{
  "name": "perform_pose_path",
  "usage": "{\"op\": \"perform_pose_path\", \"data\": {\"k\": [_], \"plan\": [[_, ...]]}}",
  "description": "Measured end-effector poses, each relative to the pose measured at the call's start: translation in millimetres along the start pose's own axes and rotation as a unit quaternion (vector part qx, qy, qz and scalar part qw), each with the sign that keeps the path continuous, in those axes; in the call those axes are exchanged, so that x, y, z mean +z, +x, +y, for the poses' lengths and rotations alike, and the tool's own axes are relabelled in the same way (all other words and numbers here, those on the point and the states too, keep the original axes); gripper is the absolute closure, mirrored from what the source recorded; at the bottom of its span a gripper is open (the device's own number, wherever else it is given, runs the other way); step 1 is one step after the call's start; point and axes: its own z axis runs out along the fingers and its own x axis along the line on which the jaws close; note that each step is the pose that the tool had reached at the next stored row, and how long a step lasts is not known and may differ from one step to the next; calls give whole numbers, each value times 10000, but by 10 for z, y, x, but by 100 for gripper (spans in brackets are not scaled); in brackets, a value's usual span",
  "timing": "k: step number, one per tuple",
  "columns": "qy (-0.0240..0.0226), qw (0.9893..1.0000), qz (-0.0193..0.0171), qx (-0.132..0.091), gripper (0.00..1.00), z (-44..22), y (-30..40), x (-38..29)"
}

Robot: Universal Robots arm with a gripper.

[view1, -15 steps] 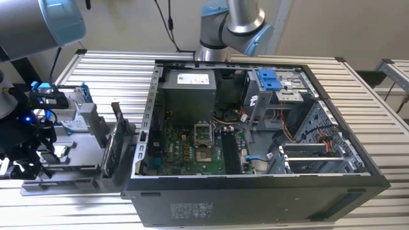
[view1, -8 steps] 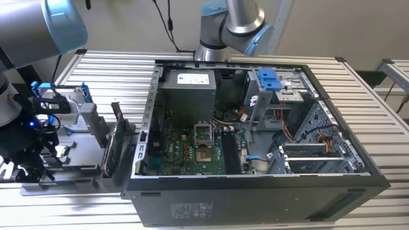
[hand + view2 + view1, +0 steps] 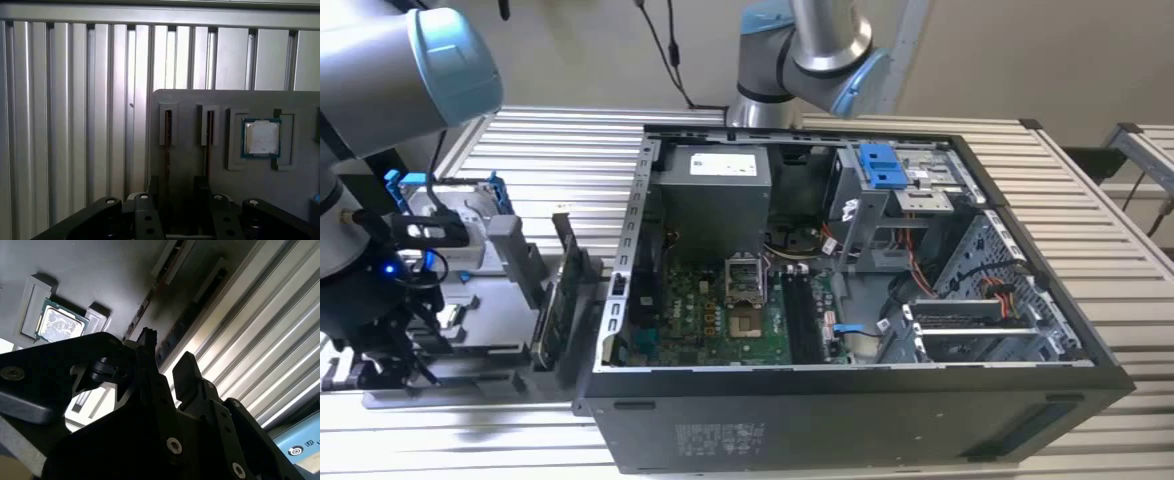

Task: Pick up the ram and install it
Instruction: 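Pick up the ram and move it above insertion slot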

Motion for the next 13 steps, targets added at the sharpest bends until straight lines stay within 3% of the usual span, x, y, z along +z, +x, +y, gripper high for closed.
{"op": "perform_pose_path", "data": {"k": [13], "plan": [[6, 9999, -2, -152, 58, 20, 41, 150]]}}
